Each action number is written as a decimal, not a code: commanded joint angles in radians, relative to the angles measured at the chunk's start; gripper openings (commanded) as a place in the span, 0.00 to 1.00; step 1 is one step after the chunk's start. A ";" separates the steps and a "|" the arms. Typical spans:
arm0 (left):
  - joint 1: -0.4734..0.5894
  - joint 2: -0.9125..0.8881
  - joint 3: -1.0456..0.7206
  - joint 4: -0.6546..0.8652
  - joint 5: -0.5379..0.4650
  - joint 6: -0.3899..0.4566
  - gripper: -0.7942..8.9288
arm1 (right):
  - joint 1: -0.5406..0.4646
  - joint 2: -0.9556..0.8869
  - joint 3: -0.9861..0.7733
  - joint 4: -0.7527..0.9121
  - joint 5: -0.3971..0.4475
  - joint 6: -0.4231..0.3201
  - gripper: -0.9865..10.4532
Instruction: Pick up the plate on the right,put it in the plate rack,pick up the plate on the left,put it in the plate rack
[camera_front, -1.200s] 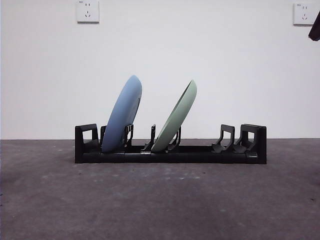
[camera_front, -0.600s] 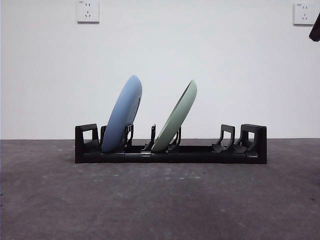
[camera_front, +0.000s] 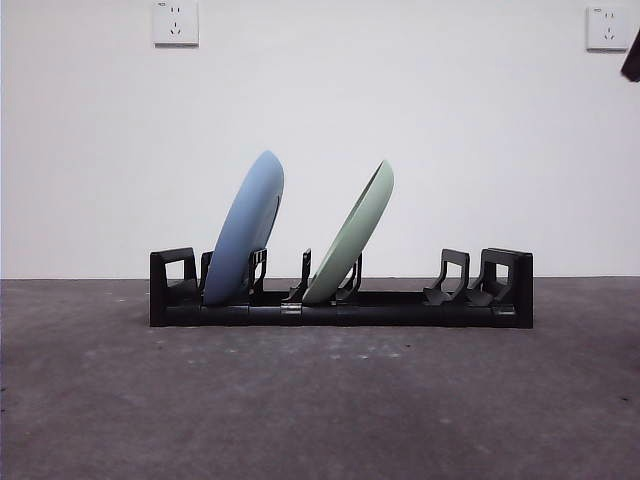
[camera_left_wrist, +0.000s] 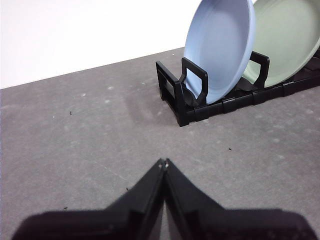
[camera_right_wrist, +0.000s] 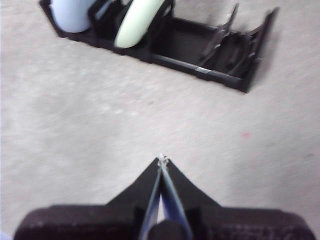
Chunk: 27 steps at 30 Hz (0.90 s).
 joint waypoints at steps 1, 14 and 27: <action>0.004 0.001 -0.011 0.007 0.005 -0.007 0.08 | -0.064 -0.066 -0.015 0.032 0.044 -0.098 0.09; 0.004 0.029 -0.011 0.007 0.005 -0.007 0.08 | -0.527 -0.604 -0.628 0.522 0.007 -0.078 0.09; 0.004 0.061 -0.011 0.008 0.005 -0.007 0.08 | -0.526 -0.667 -0.762 0.546 0.001 -0.056 0.09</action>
